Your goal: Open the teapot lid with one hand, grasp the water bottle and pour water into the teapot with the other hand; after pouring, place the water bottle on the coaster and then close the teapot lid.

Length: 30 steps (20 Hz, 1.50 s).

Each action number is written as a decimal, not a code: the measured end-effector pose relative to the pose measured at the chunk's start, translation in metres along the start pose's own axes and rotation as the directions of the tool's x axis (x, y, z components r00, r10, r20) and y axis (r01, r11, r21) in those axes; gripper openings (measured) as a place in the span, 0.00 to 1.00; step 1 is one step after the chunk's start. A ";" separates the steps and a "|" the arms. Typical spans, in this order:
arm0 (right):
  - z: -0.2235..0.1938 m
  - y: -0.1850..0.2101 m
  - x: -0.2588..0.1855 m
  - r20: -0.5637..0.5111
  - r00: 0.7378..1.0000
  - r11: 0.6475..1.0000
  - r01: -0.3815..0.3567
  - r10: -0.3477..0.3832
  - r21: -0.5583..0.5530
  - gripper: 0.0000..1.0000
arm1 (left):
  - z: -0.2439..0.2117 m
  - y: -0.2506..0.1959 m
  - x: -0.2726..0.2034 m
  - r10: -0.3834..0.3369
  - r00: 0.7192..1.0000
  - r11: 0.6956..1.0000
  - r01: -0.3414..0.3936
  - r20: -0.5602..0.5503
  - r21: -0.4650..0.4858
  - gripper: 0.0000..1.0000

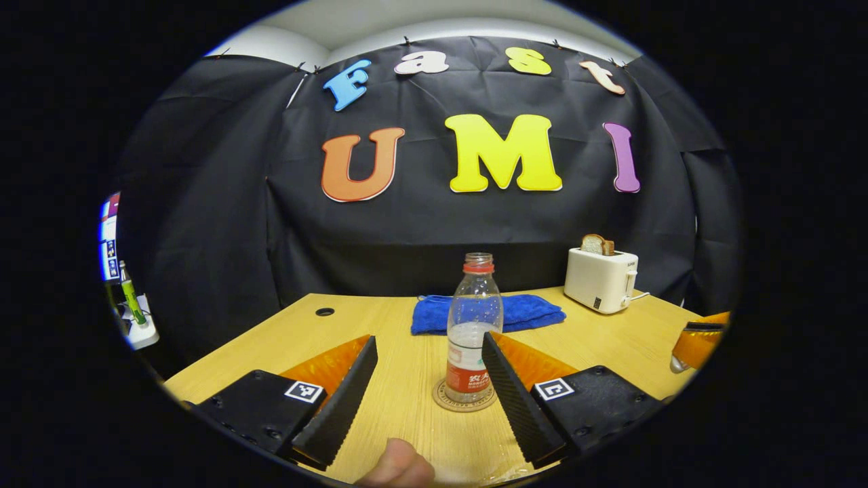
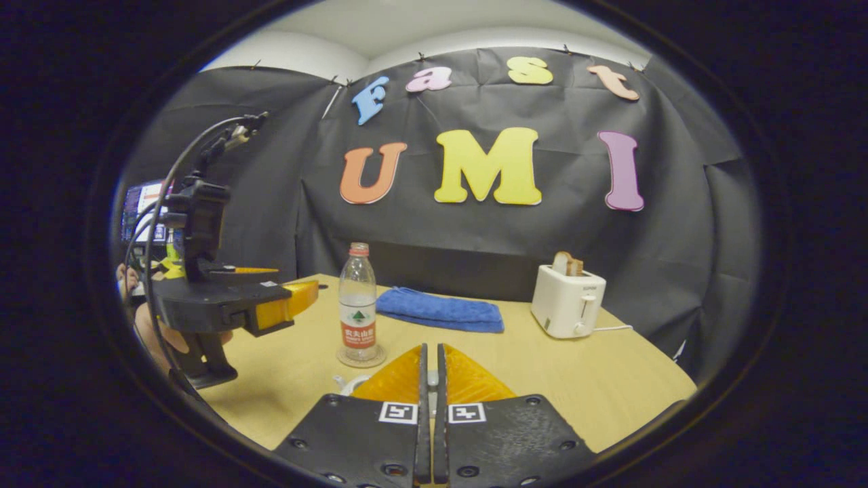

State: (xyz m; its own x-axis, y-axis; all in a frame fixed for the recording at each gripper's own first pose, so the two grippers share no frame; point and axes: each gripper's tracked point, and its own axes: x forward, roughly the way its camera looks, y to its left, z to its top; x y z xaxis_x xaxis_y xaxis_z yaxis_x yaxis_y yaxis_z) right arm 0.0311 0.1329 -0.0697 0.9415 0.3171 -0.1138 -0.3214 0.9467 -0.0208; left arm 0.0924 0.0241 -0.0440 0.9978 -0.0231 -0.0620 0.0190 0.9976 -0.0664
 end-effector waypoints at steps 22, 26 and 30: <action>-0.069 0.059 0.075 -0.079 0.986 0.987 -0.139 0.145 0.079 0.02 | 0.016 0.025 -0.088 -0.045 0.999 0.998 0.045 0.016 -0.032 0.97; -0.074 0.064 0.078 -0.089 0.985 0.986 -0.142 0.150 0.086 0.05 | 0.013 0.021 -0.086 -0.066 0.998 0.997 0.066 0.005 -0.036 0.97; -0.080 0.061 0.079 -0.105 0.984 0.986 -0.137 0.147 0.094 0.07 | 0.010 0.021 -0.085 -0.070 0.998 0.997 0.069 -0.009 -0.028 0.97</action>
State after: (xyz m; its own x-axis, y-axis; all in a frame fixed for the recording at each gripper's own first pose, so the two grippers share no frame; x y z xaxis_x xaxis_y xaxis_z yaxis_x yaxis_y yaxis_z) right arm 0.0778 0.2109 -0.1592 0.8681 0.4451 -0.2195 -0.4367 0.8953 0.0886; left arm 0.0084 0.0482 -0.0306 0.9935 -0.0931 -0.0658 0.0864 0.9914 -0.0984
